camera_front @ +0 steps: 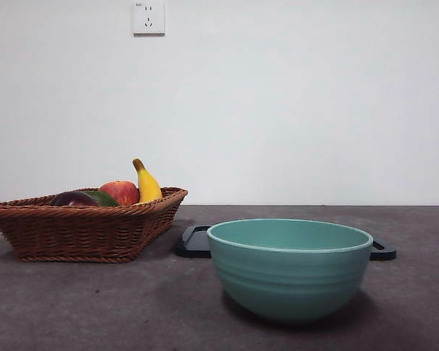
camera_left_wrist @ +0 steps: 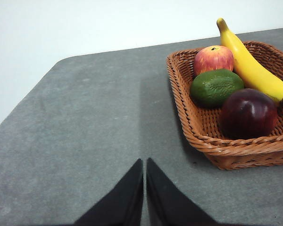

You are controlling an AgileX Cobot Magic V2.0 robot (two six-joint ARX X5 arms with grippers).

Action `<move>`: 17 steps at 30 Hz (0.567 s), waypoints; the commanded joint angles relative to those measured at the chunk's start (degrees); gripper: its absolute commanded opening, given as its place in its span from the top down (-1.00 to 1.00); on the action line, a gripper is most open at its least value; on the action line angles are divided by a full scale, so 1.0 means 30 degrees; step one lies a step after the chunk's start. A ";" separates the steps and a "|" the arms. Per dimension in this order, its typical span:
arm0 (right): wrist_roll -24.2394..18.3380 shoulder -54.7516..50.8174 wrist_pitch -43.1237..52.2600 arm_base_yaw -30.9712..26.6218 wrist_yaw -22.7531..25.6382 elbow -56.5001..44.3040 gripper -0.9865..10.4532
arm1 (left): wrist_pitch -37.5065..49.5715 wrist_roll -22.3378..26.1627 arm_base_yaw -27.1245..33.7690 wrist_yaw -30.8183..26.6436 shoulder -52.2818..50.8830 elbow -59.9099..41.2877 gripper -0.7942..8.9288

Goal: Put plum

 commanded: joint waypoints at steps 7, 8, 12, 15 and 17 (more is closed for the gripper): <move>-0.0197 -0.3832 0.3016 -0.0452 0.3111 -0.5406 0.82 | -0.0328 -0.0109 0.0058 -0.0058 -0.0044 -0.0277 0.82; -0.0160 -0.4248 0.3016 -0.0474 0.3410 -0.5858 0.82 | -0.0328 -0.0109 0.0058 -0.0058 -0.0044 -0.0277 0.82; -0.0146 -0.5537 0.3038 -0.0488 0.4350 -0.7278 0.82 | -0.0328 -0.0109 0.0058 -0.0058 -0.0036 -0.0277 0.82; -0.0131 -0.6193 0.3118 -0.0525 0.4626 -0.8123 0.82 | -0.0328 -0.0109 0.0058 -0.0058 -0.0044 -0.0277 0.82; 0.0036 -0.6484 0.3162 -0.0612 0.4830 -0.8568 0.82 | -0.0321 -0.0109 0.0058 -0.0058 -0.0036 -0.0277 0.82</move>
